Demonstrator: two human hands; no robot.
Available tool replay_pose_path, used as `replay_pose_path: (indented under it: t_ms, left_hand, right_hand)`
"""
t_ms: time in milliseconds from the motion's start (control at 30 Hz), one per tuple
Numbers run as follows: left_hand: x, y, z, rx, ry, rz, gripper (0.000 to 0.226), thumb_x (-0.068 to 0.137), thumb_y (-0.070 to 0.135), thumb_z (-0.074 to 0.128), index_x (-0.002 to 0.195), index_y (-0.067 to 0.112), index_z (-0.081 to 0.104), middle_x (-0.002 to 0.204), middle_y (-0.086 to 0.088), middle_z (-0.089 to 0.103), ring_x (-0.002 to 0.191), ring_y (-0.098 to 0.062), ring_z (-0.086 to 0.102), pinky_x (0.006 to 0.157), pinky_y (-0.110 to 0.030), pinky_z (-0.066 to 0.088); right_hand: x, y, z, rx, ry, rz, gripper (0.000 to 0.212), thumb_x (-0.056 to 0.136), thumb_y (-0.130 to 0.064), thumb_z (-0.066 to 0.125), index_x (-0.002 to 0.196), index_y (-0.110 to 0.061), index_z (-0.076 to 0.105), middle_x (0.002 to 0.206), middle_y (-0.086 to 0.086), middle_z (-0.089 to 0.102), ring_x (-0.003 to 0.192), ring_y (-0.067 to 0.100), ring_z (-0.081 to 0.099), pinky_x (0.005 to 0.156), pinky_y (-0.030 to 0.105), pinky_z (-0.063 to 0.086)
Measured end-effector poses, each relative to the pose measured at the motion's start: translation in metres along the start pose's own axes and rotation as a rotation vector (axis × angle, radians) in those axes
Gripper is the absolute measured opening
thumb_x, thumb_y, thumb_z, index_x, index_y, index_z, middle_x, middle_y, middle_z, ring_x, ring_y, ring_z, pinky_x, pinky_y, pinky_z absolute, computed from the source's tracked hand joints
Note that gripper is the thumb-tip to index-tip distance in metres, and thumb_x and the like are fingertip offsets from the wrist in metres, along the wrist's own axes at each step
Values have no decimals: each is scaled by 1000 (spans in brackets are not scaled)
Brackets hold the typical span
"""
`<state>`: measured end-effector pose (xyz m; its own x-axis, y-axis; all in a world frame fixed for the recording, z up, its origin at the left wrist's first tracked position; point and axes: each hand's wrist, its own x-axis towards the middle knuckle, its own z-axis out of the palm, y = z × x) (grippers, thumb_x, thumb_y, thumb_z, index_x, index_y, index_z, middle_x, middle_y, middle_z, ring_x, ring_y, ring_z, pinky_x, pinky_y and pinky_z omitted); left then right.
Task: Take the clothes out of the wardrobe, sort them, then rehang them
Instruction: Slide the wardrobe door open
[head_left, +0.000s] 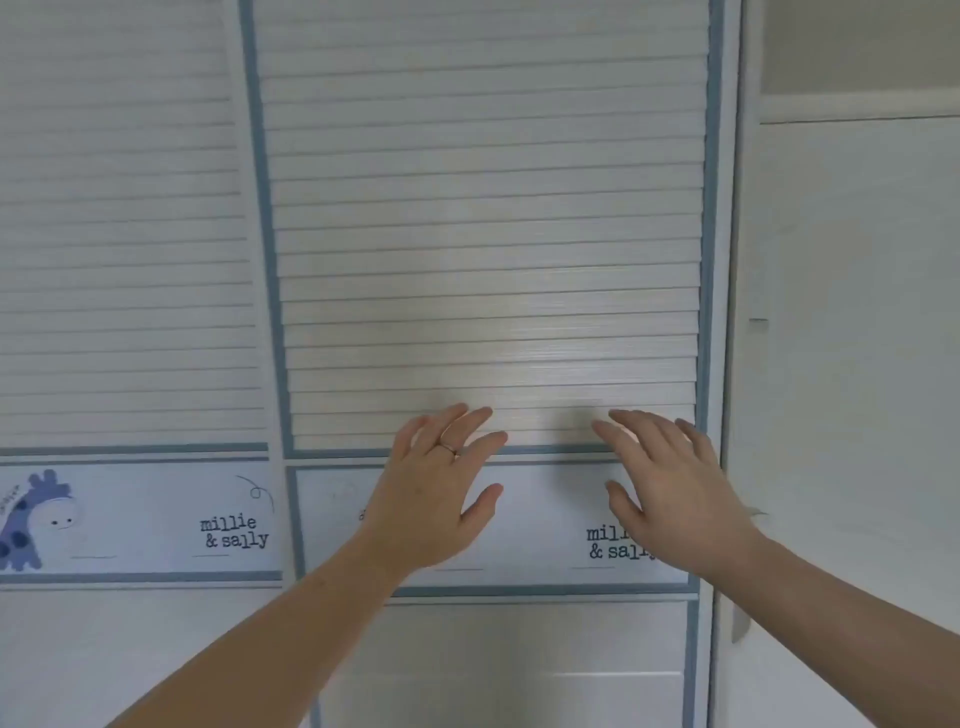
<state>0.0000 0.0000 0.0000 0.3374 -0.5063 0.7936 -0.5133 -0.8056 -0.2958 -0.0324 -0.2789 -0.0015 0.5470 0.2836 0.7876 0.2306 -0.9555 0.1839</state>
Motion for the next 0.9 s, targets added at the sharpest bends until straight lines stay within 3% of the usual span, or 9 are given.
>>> replay_pose_path:
  t_ms: [133, 367, 700, 900]
  left_hand:
    - [40, 2, 43, 71, -38, 51, 47, 94, 42, 52, 135, 21, 60, 153, -4, 45, 142, -28, 40, 112, -53, 34]
    - [84, 4, 108, 114, 94, 86, 54, 92, 39, 57, 143, 21, 54, 162, -7, 29, 150, -32, 24, 119, -56, 21]
    - [97, -7, 156, 159, 238, 49, 64, 92, 44, 57, 151, 25, 42, 164, -9, 25, 151, -34, 20, 115, -66, 19]
    - [98, -14, 163, 169, 273, 52, 64, 93, 47, 56, 152, 27, 41, 164, -8, 26, 151, -33, 22, 115, -66, 20]
  right_hand:
    - [24, 45, 33, -88, -32, -124, 61, 79, -27, 64, 138, -17, 50, 144, 9, 48, 132, 32, 45, 106, 59, 34]
    - [60, 90, 84, -108, 85, -197, 67, 83, -30, 48, 149, -20, 38, 159, 10, 23, 146, 35, 21, 112, 60, 20]
    - [78, 109, 128, -171, 252, -249, 67, 94, -52, 46, 153, -22, 32, 162, 10, 17, 148, 37, 18, 111, 66, 19]
    - [84, 113, 145, -203, 334, -263, 70, 93, -53, 46, 154, -24, 27, 162, 10, 18, 148, 37, 18, 111, 67, 18]
